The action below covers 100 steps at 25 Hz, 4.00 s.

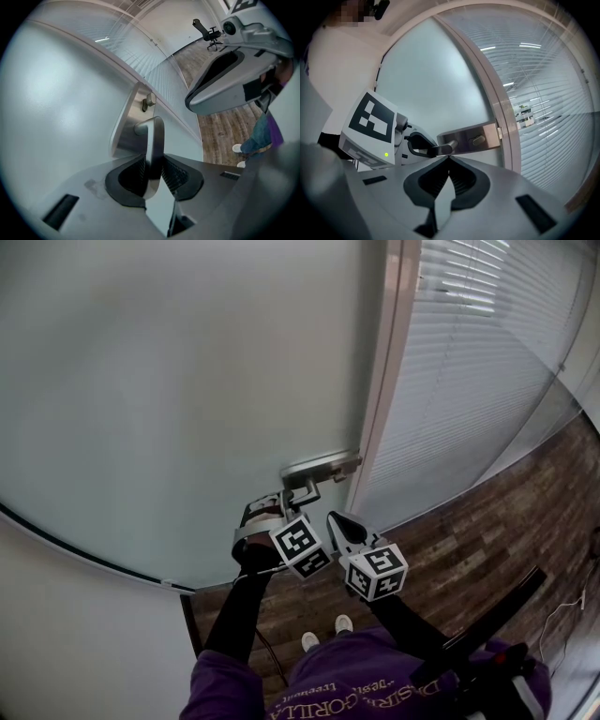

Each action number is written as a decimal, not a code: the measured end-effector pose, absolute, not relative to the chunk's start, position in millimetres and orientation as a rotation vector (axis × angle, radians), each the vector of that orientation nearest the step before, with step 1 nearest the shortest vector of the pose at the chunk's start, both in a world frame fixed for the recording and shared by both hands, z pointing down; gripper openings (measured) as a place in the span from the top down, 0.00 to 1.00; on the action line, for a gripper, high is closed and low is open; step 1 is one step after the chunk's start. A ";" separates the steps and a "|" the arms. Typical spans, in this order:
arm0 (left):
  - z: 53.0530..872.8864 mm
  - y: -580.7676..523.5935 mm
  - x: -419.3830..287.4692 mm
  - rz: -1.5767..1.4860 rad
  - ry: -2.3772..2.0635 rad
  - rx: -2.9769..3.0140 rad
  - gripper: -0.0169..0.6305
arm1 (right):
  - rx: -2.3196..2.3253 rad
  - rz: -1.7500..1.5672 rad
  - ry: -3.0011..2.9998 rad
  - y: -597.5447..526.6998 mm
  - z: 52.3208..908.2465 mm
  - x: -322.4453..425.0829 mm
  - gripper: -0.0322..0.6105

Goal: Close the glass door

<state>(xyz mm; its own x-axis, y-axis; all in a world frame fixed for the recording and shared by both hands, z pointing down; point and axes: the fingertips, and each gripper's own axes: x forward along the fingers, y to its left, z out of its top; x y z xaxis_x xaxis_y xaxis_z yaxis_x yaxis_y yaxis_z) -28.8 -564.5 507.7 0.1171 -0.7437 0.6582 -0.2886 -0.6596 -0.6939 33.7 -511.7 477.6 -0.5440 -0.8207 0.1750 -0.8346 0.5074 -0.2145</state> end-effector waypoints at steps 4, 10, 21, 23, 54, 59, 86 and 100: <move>507.8 -569.1 -29.8 -1.556 1.009 -2.003 0.84 | 1.471 0.426 -2.682 -514.4 479.5 32.0 0.95; 506.8 -571.1 -31.3 -1.561 1.012 -2.007 0.84 | 1.470 0.433 -2.683 -513.7 479.3 28.4 0.95; 506.2 -575.8 -31.8 -1.556 1.016 -2.009 0.84 | 1.488 0.437 -2.676 -518.2 479.9 29.5 0.95; 506.4 -577.4 -31.5 -1.550 1.028 -2.016 0.84 | 1.489 0.438 -2.676 -518.3 480.5 29.4 0.95; 505.0 -592.5 -35.0 -1.522 1.185 -2.120 0.78 | 1.519 0.431 -2.656 -523.1 481.0 38.0 0.95; 507.9 -592.9 -35.8 -1.493 1.202 -2.198 0.77 | 1.516 0.433 -2.654 -527.0 481.8 36.8 0.95; 497.0 -580.7 -45.3 -1.380 1.185 -2.069 0.76 | 1.554 0.424 -2.660 -519.6 474.1 49.6 0.95; 440.7 -515.9 -111.7 -0.459 1.995 -2.393 0.76 | 1.540 0.407 -2.694 -512.8 465.3 36.2 0.95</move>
<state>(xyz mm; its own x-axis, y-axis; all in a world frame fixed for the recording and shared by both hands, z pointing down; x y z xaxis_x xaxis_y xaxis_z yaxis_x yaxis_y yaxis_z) -111.7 -515.9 440.7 0.1552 -0.9616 0.2262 -0.9639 -0.1976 -0.1786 36.2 -512.8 465.3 -0.5156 -0.8455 0.1386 -0.8488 0.4820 -0.2176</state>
